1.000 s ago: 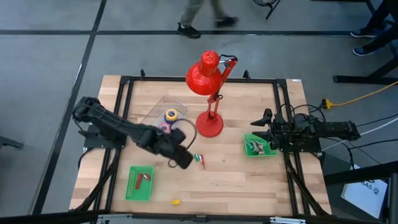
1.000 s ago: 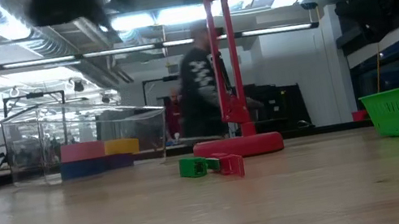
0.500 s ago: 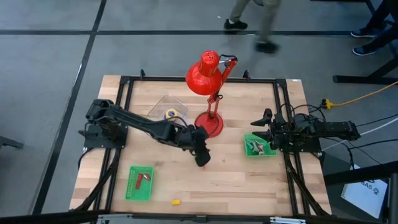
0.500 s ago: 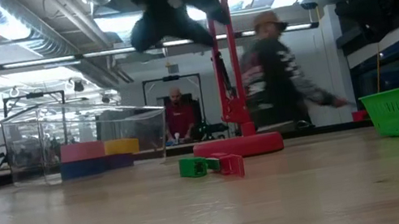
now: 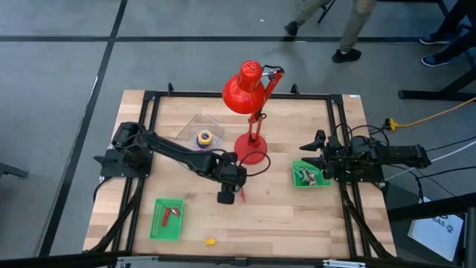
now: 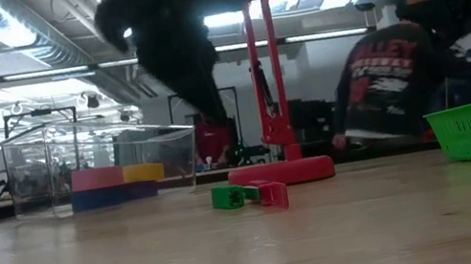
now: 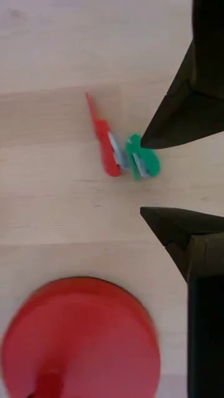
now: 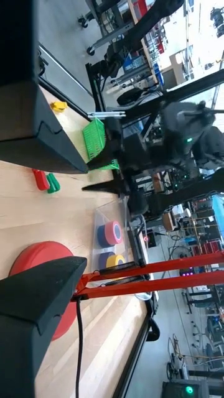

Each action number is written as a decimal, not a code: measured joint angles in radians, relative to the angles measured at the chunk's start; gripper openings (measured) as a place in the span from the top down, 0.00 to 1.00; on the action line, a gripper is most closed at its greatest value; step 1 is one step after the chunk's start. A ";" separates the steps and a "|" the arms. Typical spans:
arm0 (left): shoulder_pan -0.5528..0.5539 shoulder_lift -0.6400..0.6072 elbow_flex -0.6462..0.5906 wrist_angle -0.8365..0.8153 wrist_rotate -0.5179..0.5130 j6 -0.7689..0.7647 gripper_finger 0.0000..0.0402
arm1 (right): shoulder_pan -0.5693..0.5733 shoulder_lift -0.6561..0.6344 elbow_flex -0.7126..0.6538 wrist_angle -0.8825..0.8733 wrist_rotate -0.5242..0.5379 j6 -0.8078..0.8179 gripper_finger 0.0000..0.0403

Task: Pick and place Stapler, Stapler remover, tape
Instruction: Put the green stapler into the bottom green basket, then put the red stapler into the bottom green basket

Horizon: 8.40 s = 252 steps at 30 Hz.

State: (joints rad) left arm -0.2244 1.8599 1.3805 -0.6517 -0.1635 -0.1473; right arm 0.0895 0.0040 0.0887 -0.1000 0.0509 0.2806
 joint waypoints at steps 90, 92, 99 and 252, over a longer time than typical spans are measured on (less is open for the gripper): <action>-0.019 0.185 0.000 0.083 0.109 -0.520 0.48 | 0.000 0.000 0.000 -0.003 0.000 0.000 0.42; -0.022 0.185 0.000 0.072 0.101 -0.520 0.55 | 0.000 0.000 0.000 -0.003 0.000 -0.001 0.42; -0.031 0.183 0.000 0.050 0.108 -0.522 0.87 | 0.000 0.000 0.001 -0.003 0.000 0.000 0.42; 0.108 0.047 0.008 0.291 0.197 0.139 0.61 | 0.000 0.000 0.000 -0.003 0.000 0.000 0.42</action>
State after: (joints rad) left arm -0.1164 1.9069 1.3888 -0.3609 0.0334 -0.0084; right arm 0.0892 0.0040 0.0891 -0.1026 0.0509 0.2804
